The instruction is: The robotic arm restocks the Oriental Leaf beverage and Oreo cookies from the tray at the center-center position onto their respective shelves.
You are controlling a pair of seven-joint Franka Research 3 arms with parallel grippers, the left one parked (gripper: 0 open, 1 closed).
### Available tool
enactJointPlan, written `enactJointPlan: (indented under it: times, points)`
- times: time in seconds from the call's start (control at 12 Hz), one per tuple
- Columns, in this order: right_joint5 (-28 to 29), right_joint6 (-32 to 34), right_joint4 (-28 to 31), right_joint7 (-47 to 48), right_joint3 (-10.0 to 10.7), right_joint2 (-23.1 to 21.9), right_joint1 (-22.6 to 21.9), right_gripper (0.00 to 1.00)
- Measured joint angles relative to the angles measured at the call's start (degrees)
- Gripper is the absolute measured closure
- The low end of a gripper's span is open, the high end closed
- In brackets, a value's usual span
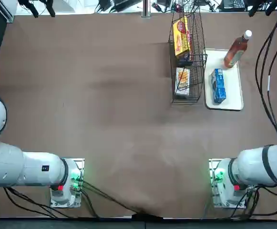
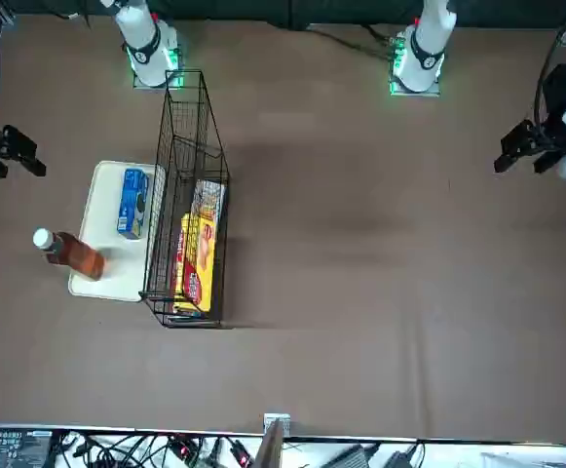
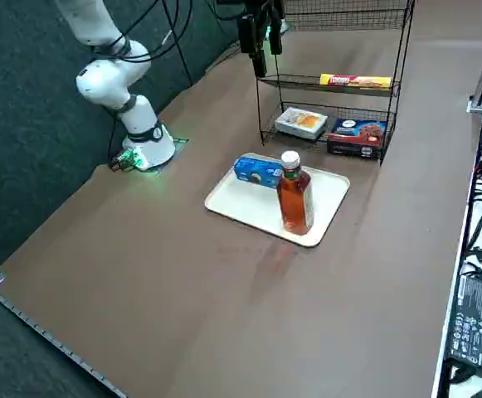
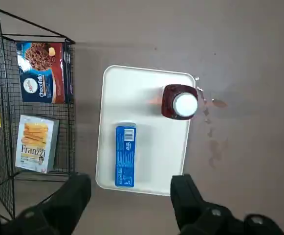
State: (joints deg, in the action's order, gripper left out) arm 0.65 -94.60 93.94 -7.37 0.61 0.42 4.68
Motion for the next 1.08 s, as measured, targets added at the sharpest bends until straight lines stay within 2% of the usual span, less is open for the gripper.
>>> enactJointPlan:
  times: [0.5, 1.08]
  points:
    - [0.01, -0.45, -0.04, 0.01, -0.17, 0.65, -0.07, 0.0]
    - [-0.69, -7.75, -0.07, -6.2, 0.65, 8.44, 1.77, 0.0]
